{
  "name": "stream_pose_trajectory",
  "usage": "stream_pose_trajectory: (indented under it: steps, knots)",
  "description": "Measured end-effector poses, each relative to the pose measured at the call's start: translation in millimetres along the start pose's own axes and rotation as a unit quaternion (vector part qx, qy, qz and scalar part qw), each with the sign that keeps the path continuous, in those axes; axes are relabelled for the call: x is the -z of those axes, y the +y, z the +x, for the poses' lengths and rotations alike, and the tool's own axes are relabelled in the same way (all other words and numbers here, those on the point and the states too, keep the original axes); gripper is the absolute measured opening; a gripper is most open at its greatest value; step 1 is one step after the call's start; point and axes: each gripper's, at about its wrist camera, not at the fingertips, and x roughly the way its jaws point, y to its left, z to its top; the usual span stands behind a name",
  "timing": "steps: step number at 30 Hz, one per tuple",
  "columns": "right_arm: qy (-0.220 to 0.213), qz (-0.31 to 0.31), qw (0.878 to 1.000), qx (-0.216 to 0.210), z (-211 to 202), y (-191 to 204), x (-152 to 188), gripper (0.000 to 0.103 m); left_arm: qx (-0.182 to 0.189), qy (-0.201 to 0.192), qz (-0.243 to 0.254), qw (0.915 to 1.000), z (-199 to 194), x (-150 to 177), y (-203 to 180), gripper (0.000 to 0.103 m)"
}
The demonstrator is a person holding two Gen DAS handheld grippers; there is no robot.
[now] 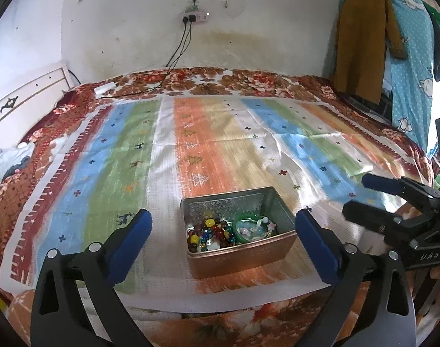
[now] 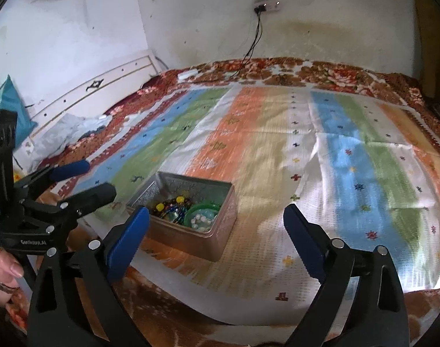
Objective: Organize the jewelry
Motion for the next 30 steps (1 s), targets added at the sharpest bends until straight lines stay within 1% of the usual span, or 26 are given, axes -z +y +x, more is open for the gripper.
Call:
stream_pose_trajectory:
  steps: [5,9,11,14,18,24,30]
  knots:
    - [-0.006,-0.004,1.000,0.009,-0.1,1.5,0.3,0.097,-0.009,-0.003,0.007,0.9999,-1.4,3.9,-2.6,0.097]
    - [-0.014,-0.019,1.000,0.017,-3.5,8.3,2.8,0.097,-0.005,-0.003,0.011,0.9999,-2.4,5.9,-4.9,0.097]
    - [-0.019,-0.023,0.999,0.011,-6.4,10.1,3.8,0.097,-0.017,-0.013,0.015,0.9997,-6.2,7.4,-6.8,0.097]
    - [-0.022,-0.011,1.000,0.009,-7.6,4.5,3.3,0.097,-0.026,-0.022,0.018,0.9993,-9.6,8.6,-8.7,0.097]
    - [-0.017,-0.003,1.000,0.003,-5.1,1.3,3.2,0.097,-0.033,-0.023,0.012,0.9991,-10.6,8.3,-6.2,0.097]
    - [-0.008,-0.008,1.000,0.004,-0.5,4.3,4.0,0.097,-0.023,-0.024,0.004,0.9994,-10.7,7.9,-3.1,0.097]
    - [0.000,-0.004,1.000,0.003,4.3,3.1,5.6,0.097,-0.026,-0.024,0.009,0.9993,-10.2,9.6,-5.4,0.097]
